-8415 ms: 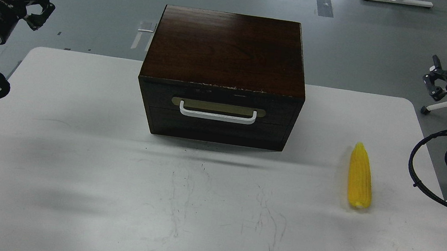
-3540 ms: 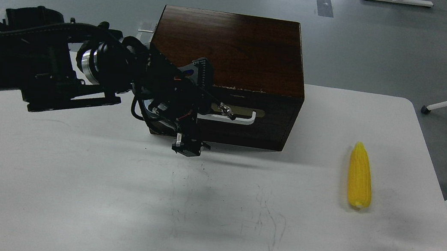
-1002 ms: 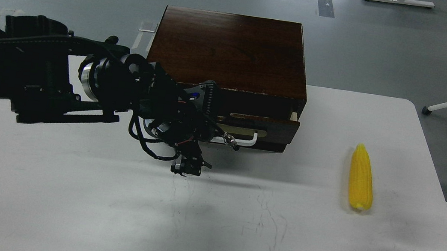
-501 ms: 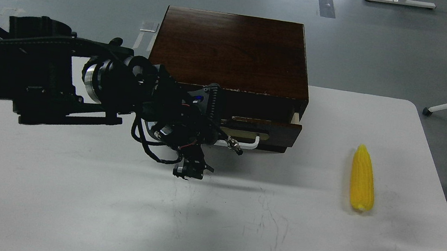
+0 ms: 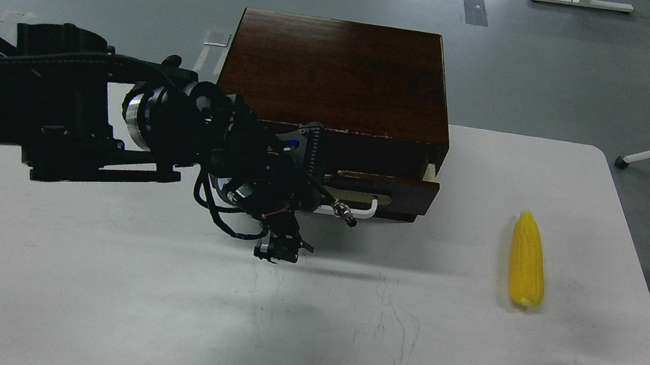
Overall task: Put corn in drawer with both arms
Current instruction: 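Pull the drawer handle toward the robot with the left gripper, then release the handle and lift the left arm away from the box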
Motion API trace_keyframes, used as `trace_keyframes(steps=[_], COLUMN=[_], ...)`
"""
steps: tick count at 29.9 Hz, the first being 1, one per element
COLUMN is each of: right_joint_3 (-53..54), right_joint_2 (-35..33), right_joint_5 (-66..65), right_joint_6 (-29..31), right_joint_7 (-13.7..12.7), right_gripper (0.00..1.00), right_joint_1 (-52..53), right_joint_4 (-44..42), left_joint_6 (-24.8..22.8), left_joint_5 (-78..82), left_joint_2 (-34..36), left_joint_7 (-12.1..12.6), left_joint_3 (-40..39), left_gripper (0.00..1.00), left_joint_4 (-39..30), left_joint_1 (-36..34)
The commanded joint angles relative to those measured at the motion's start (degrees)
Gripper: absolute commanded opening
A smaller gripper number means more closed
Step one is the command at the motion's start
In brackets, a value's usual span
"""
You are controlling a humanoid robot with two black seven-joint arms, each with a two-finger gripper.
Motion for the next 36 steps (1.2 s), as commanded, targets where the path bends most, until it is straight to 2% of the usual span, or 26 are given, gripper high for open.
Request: trace_keyframes(steps=[1, 36], right_joint_3=[0.0, 0.0], right_joint_2=[0.0, -0.1], right_joint_5=[0.0, 0.0], right_joint_6=[0.0, 0.0], right_joint_7=[0.0, 0.0], right_gripper=[1.0, 1.0], right_joint_1=[0.0, 0.0], right_joint_4=[-0.1, 0.0], left_joint_6=[0.0, 0.0], left_joint_5=[-0.1, -0.9], left_joint_2=[-0.3, -0.1], left_joint_7=[0.0, 0.0], left_joint_3=[0.0, -0.1], left_gripper=[0.7, 0.71], left_joint_4=[-1.3, -3.2], left_joint_1=[0.0, -1.0])
